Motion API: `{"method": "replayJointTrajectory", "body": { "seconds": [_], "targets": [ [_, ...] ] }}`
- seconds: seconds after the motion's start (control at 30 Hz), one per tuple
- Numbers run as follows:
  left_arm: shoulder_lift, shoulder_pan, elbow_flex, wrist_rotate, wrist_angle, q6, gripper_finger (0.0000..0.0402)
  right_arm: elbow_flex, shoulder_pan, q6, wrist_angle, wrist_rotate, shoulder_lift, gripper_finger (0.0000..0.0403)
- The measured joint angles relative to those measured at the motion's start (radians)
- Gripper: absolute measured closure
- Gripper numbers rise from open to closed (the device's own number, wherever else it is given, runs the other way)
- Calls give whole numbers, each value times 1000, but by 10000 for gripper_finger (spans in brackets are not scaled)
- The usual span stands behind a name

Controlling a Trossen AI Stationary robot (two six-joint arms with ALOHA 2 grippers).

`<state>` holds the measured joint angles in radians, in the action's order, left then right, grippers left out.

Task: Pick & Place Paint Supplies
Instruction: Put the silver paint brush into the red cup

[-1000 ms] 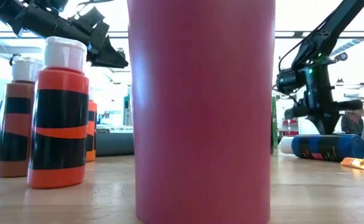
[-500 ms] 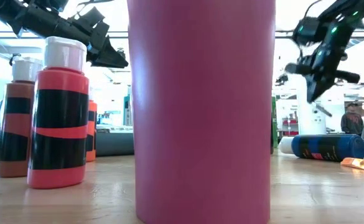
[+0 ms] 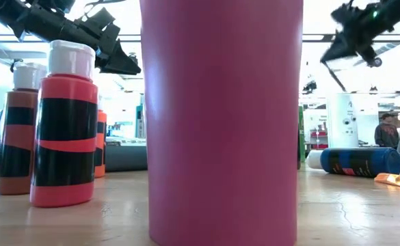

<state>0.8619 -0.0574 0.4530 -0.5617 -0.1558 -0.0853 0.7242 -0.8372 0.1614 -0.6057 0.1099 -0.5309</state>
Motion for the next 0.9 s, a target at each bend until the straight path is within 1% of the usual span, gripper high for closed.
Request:
{"method": "replayJointTrajectory", "body": {
  "seconds": [0.1, 0.2, 0.3, 0.43, 0.57, 0.9],
  "targets": [
    [0, 0, 0, 0, 0, 0, 278, 0, 49, -35, 105, 134, 34, 395],
    [0, 0, 0, 0, 0, 0, 278, 0, 107, -51, 215, 241, 54, 395],
    [0, 0, 0, 0, 0, 0, 278, 0, 174, -62, 310, 308, 60, 395],
    [0, 0, 0, 0, 0, 6, 278, 0, 277, -83, 401, 319, 40, 395],
    [0, 0, 0, 0, 0, 8, 278, 0, 378, -114, 501, 318, -12, 395],
    [0, 0, 0, 0, 0, 7, 278, 0, 627, -200, 777, 309, -234, 395]
  ]
}}
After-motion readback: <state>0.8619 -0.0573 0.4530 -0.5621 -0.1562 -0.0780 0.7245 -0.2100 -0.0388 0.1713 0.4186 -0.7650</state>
